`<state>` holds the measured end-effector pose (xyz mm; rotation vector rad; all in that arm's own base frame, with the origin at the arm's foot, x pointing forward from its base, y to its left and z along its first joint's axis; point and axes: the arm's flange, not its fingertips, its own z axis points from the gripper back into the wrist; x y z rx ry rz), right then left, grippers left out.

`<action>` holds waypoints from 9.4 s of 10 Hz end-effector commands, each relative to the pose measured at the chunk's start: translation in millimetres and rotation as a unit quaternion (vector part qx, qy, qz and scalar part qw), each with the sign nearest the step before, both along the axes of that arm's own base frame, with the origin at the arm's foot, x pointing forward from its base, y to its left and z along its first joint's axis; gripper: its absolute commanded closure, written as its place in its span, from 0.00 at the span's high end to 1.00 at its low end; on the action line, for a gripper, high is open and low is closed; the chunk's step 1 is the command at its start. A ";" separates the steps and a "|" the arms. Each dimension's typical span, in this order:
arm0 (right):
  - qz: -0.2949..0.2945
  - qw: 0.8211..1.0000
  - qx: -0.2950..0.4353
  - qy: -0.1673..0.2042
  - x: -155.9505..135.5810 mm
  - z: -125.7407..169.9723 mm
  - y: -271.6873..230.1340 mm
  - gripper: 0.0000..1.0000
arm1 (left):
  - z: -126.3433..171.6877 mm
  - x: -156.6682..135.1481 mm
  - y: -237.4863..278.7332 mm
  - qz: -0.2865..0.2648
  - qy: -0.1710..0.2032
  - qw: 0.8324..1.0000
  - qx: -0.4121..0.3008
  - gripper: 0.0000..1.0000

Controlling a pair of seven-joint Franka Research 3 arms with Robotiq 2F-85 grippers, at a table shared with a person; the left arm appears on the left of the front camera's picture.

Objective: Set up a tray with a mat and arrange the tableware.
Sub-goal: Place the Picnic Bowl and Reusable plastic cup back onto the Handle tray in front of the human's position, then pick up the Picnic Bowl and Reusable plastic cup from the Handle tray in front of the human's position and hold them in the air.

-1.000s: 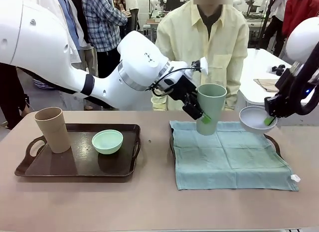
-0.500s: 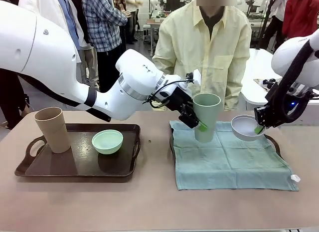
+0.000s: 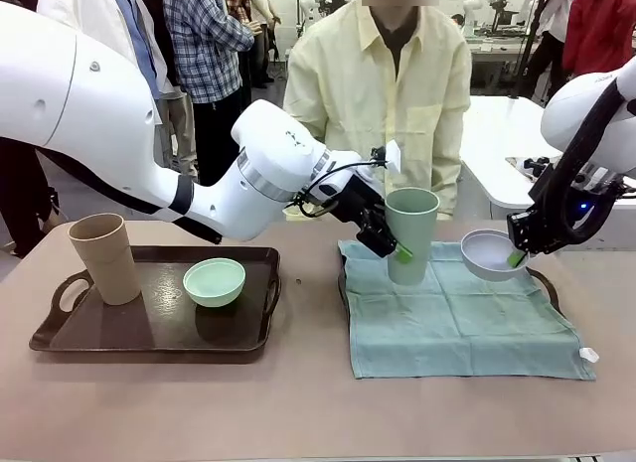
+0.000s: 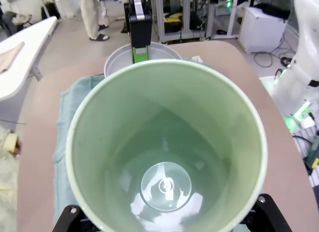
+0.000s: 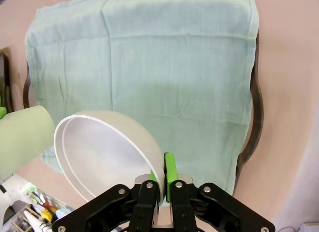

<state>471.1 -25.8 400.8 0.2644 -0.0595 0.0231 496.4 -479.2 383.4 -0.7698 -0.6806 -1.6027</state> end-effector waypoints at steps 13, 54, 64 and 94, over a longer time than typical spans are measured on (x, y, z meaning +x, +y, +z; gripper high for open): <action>0.031 0.998 0.030 0.037 29.7 -76.0 13.7 0.05 | -54.8 17.4 -19.0 -0.009 -0.043 0.999 0.014 0.84; -0.054 0.993 -0.105 0.004 -65.2 149.5 27.8 1.00 | 162.8 -43.3 64.0 0.522 0.151 0.771 0.333 1.00; -0.094 0.993 0.029 0.070 -50.5 137.9 -27.0 1.00 | 194.5 -58.1 299.0 0.568 0.301 0.728 0.239 1.00; -0.079 0.848 0.469 0.234 -117.2 58.0 -208.1 1.00 | 139.7 -77.5 653.6 0.410 0.701 0.582 -0.034 1.00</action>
